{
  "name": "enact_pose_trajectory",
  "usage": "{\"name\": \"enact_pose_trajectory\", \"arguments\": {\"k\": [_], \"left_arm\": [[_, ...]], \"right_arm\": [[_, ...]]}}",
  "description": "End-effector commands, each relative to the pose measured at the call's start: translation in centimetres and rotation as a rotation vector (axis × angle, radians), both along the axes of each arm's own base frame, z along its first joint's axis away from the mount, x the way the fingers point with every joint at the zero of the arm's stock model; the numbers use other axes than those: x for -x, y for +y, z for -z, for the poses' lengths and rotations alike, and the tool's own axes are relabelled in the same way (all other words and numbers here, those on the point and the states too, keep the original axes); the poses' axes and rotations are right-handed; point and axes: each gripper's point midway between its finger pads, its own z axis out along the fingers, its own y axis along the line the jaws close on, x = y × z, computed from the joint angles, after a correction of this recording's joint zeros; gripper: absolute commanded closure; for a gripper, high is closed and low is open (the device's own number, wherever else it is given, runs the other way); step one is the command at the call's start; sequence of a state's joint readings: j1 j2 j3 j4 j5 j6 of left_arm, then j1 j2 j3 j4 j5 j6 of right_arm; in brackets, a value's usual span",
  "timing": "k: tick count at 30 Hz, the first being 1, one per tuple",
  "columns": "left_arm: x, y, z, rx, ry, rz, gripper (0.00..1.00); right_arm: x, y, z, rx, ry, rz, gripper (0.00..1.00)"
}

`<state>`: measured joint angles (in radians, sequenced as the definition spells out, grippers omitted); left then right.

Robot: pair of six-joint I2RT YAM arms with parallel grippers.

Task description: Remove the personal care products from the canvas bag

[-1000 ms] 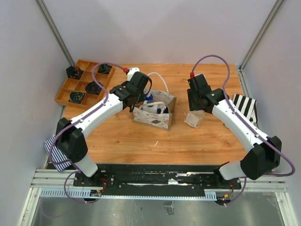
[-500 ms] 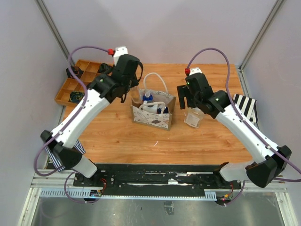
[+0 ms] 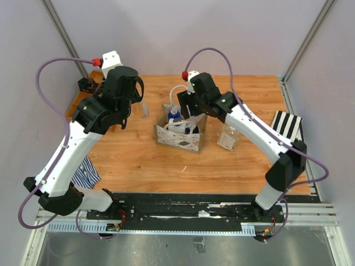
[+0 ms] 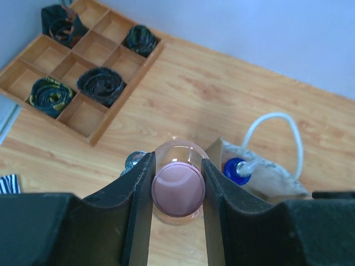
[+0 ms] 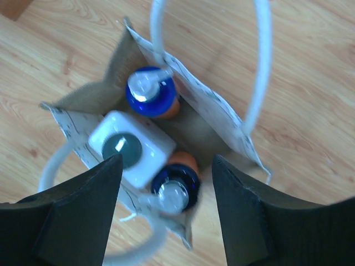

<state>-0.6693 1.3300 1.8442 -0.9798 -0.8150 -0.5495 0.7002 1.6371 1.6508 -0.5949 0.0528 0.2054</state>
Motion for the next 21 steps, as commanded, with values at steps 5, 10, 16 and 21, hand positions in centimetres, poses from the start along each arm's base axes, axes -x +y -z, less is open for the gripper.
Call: {"name": "enact_pose_trajectory", "arguments": {"k": [5, 10, 16, 21], "left_arm": [[-0.6, -1.0, 5.6, 0.048, 0.012, -0.008, 1.0], [0.1, -0.3, 9.8, 0.018, 0.071, -0.032, 1.0], [0.8, -0.1, 12.3, 0.018, 0.1, -0.024, 0.99], [1.3, -0.1, 14.0, 0.029, 0.125, -0.014, 1.0]], "right_arm": [[-2.9, 5.3, 0.8, 0.013, -0.007, -0.028, 0.34], [-3.8, 6.7, 3.5, 0.044, 0.053, -0.02, 0.36], [-3.9, 7.8, 6.9, 0.083, 0.107, -0.008, 0.37], [-4.0, 8.4, 8.8, 0.105, 0.132, -0.001, 0.39]]}}
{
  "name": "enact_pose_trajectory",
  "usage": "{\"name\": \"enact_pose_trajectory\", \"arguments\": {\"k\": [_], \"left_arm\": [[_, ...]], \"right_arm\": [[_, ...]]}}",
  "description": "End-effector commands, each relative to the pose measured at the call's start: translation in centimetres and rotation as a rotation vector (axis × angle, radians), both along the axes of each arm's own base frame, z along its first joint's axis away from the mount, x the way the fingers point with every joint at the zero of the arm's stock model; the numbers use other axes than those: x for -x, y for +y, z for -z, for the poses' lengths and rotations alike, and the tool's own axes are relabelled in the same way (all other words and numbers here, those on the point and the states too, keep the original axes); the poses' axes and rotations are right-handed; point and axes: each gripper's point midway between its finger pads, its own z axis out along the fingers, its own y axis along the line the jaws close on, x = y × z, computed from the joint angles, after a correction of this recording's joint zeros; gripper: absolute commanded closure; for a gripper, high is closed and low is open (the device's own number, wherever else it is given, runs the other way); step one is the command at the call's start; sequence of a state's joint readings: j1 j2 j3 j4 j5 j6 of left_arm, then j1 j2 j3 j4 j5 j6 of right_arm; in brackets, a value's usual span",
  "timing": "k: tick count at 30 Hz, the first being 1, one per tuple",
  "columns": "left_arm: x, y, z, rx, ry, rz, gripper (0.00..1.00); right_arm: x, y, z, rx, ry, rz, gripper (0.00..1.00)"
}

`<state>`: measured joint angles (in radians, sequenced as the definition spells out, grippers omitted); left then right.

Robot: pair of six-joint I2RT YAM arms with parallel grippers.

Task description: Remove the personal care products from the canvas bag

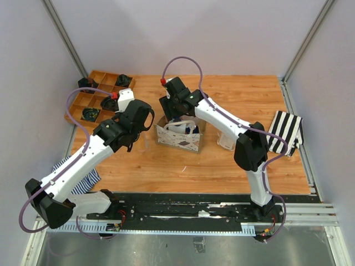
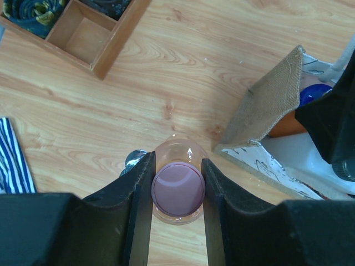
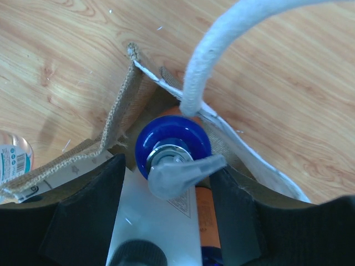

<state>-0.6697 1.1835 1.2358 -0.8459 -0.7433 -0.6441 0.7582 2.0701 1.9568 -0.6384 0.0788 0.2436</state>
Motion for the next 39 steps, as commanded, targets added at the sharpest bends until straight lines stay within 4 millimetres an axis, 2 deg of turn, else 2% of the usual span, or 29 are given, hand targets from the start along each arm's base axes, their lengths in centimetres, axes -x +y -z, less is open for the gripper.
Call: {"name": "enact_pose_trajectory", "arguments": {"k": [1, 5, 9, 13, 18, 25, 28, 31, 33, 35, 39], "left_arm": [[-0.9, -0.5, -2.3, 0.116, -0.138, -0.038, 1.0], [-0.6, -0.5, -0.6, 0.114, -0.11, -0.034, 1.0], [-0.5, -0.7, 1.3, 0.107, -0.077, -0.028, 0.99], [-0.5, -0.9, 3.0, 0.1, -0.052, -0.028, 0.99], [-0.3, -0.9, 4.6, 0.101, -0.036, -0.029, 0.93], [0.1, -0.6, 5.6, 0.094, -0.021, -0.027, 0.79], [0.5, -0.4, 5.6, 0.096, -0.022, -0.029, 0.66], [0.8, -0.1, 4.8, 0.109, -0.036, -0.033, 0.5], [1.0, 0.1, 4.2, 0.12, -0.051, -0.032, 0.43], [1.2, 0.4, 4.0, 0.122, -0.06, -0.037, 0.37], [1.4, 0.8, 4.3, 0.106, -0.053, -0.051, 0.35]], "right_arm": [[0.3, 1.2, 0.2, 0.006, 0.0, 0.013, 0.41], [0.0, 1.4, 1.1, 0.043, -0.002, 0.02, 0.52], [-0.3, 1.4, 1.5, 0.075, -0.014, 0.031, 0.68], [-0.6, 0.9, 1.3, 0.105, -0.032, 0.05, 0.89], [-0.5, 0.5, 0.2, 0.105, -0.054, 0.055, 0.98], [-0.2, -0.4, -3.0, 0.084, -0.108, 0.064, 0.99], [0.0, -0.6, -4.3, 0.065, -0.123, 0.063, 0.99], [0.2, -1.1, -6.1, 0.049, -0.152, 0.074, 0.99], [0.2, -1.5, -7.3, 0.041, -0.176, 0.082, 0.99], [0.5, -2.2, -10.0, 0.011, -0.219, 0.092, 0.99], [1.0, -3.4, -14.1, -0.028, -0.286, 0.115, 0.99]]}}
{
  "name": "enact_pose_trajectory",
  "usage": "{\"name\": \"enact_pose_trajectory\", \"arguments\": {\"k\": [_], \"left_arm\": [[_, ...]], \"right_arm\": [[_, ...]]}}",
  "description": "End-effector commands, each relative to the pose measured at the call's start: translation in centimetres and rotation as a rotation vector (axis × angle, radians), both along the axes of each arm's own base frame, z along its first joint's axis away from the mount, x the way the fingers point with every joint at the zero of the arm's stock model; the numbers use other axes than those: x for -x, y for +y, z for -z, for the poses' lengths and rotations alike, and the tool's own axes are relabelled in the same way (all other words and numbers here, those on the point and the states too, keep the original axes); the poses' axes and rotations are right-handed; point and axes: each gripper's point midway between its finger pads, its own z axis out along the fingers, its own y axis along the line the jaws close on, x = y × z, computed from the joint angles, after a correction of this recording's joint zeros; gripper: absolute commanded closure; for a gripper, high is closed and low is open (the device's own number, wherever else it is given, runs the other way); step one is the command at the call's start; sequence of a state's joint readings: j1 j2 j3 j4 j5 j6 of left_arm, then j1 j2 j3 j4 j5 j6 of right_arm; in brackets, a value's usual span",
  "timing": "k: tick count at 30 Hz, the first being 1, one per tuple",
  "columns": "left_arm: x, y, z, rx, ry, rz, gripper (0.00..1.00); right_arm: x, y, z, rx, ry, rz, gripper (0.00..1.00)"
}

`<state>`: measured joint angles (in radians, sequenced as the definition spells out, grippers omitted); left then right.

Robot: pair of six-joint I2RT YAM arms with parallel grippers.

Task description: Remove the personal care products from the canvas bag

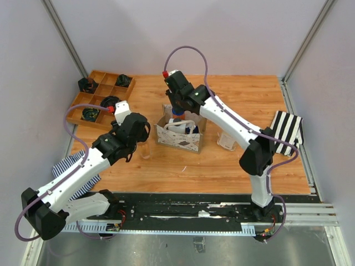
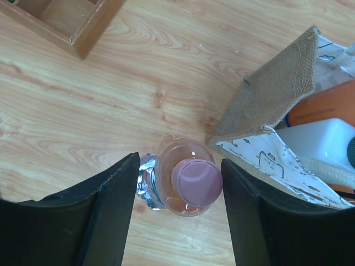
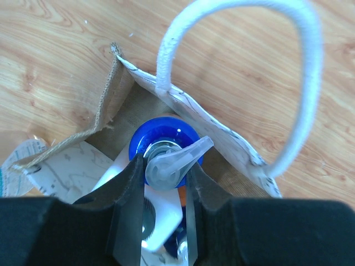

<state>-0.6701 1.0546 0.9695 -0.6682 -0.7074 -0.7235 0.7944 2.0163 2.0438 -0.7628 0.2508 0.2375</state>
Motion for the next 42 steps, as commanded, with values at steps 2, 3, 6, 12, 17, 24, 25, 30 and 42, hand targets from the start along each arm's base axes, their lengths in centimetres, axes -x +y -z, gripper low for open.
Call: {"name": "enact_pose_trajectory", "arguments": {"k": [2, 3, 6, 12, 17, 24, 25, 30, 42], "left_arm": [[0.2, 0.8, -0.1, -0.006, -0.011, -0.042, 0.34], [0.2, 0.7, -0.3, -0.003, -0.01, -0.042, 0.34], [-0.2, 0.5, -2.0, 0.007, -0.047, -0.033, 0.33], [-3.0, -2.6, -8.6, 0.05, -0.195, 0.1, 0.33], [-6.0, -6.6, -12.9, 0.052, -0.303, 0.253, 0.33], [-9.9, -14.6, -13.0, 0.091, -0.314, 0.516, 0.4], [-10.3, -15.6, -12.4, 0.087, -0.296, 0.546, 0.41], [-11.8, -18.7, -7.8, 0.062, -0.18, 0.643, 0.39], [-8.7, -20.9, -1.6, 0.125, -0.032, 0.801, 0.33]], "right_arm": [[0.8, -2.2, -11.5, -0.12, -0.225, 0.036, 0.99], [1.0, -2.7, -12.7, -0.131, -0.244, 0.043, 0.99], [1.9, -4.2, -16.2, -0.157, -0.298, 0.05, 0.99], [3.0, -9.9, -22.3, -0.119, -0.441, 0.161, 0.99], [2.1, -14.1, -22.5, -0.136, -0.431, 0.235, 0.99], [-0.1, -18.5, -18.5, -0.099, -0.393, 0.317, 0.99], [-0.4, -18.9, -17.6, -0.087, -0.392, 0.327, 0.99], [-1.8, -21.9, -12.8, -0.049, -0.374, 0.396, 0.99], [-3.7, -27.2, -3.1, 0.01, -0.204, 0.516, 0.99]]}}
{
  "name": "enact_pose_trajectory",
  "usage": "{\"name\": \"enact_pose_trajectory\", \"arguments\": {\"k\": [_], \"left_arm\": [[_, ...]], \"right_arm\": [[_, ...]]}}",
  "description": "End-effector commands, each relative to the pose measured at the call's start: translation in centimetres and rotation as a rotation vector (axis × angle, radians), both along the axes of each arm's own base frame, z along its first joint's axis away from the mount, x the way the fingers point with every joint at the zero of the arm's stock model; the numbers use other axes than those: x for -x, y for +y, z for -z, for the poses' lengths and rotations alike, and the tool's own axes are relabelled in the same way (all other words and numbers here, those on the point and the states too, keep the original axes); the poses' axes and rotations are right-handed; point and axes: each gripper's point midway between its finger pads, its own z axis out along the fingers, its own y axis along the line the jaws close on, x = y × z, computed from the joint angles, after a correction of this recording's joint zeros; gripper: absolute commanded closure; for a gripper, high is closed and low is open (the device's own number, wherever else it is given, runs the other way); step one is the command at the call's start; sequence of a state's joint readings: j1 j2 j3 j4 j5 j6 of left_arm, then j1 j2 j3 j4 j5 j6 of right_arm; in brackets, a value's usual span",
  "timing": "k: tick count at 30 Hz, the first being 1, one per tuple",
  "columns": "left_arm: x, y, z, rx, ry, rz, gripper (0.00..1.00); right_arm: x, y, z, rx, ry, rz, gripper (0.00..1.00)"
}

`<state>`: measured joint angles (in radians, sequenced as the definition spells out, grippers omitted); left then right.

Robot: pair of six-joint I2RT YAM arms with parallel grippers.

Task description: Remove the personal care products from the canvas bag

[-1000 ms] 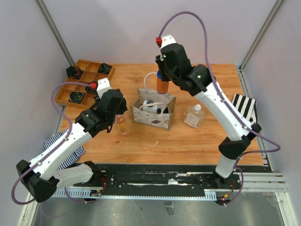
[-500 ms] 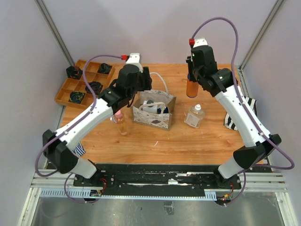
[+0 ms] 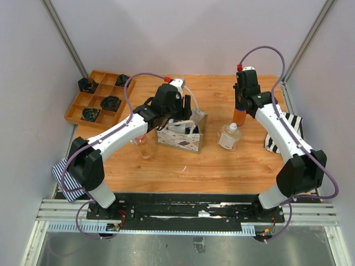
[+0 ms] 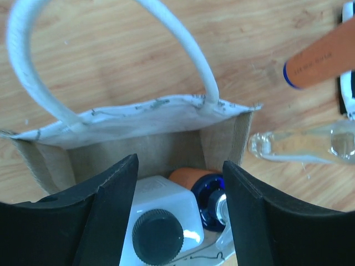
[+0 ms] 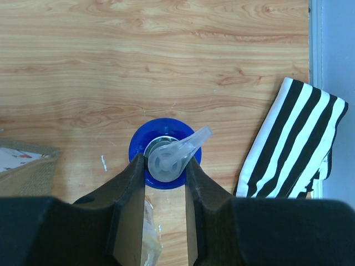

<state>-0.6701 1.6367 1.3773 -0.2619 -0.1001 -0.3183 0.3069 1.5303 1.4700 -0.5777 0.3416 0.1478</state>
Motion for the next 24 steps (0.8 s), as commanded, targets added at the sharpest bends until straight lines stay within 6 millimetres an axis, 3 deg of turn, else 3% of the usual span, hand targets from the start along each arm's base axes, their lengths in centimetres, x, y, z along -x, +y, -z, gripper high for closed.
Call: {"name": "enact_pose_trajectory", "arguments": {"k": [1, 8, 16, 24], "left_arm": [[2.1, -1.3, -0.7, 0.049, 0.001, 0.104, 0.33], [4.2, 0.6, 0.4, -0.012, 0.049, 0.081, 0.32], [4.7, 4.2, 0.0, -0.115, 0.035, -0.037, 0.31], [4.6, 3.6, 2.5, -0.124, 0.103, -0.045, 0.3]], "right_arm": [[-2.0, -0.2, -0.3, -0.04, -0.078, 0.022, 0.99], [-1.6, -0.6, 3.7, -0.046, 0.005, 0.042, 0.97], [-0.8, -0.5, 4.6, -0.062, 0.027, 0.042, 0.75], [-0.2, -0.5, 5.2, -0.067, 0.052, 0.047, 0.74]]}}
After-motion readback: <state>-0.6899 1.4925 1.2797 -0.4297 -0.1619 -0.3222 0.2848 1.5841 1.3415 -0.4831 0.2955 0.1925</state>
